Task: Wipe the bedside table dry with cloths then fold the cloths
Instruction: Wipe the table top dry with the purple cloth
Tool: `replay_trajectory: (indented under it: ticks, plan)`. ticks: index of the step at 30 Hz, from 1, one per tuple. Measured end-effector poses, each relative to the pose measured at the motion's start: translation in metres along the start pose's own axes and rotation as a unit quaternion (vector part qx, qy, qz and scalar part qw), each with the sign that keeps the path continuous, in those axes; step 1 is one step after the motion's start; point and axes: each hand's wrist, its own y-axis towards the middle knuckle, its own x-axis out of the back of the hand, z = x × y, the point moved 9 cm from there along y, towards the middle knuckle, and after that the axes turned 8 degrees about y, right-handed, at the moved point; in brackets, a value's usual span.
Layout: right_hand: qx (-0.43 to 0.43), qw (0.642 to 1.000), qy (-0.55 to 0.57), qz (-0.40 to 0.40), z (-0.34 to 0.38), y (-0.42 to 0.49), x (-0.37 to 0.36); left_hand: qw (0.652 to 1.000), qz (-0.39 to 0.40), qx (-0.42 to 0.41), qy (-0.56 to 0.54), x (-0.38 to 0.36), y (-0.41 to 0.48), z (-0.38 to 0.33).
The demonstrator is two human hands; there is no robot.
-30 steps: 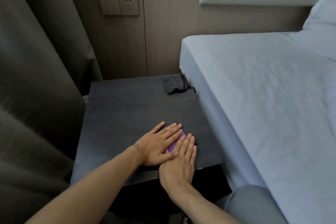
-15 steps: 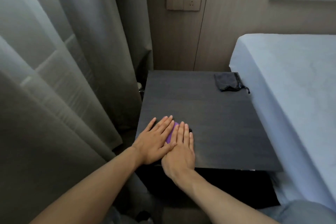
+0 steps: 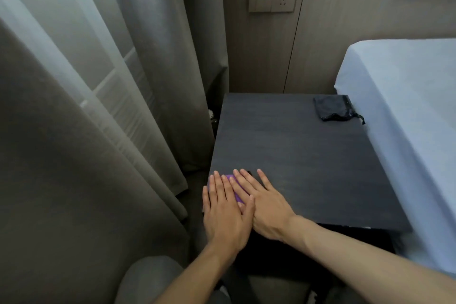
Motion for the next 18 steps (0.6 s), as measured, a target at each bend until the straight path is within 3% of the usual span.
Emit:
replay_trajectory:
  ticks: [6,18]
  plan:
    - [-0.027,1.0,0.01,-0.008,-0.031,-0.049,0.008,0.999,-0.02,-0.004,-0.027,-0.004,-0.021,-0.051]
    - [-0.199,0.978,-0.045,-0.05,-0.158,-0.193,0.043,0.982,0.005,-0.19,-0.02,-0.021,-0.04,-0.242]
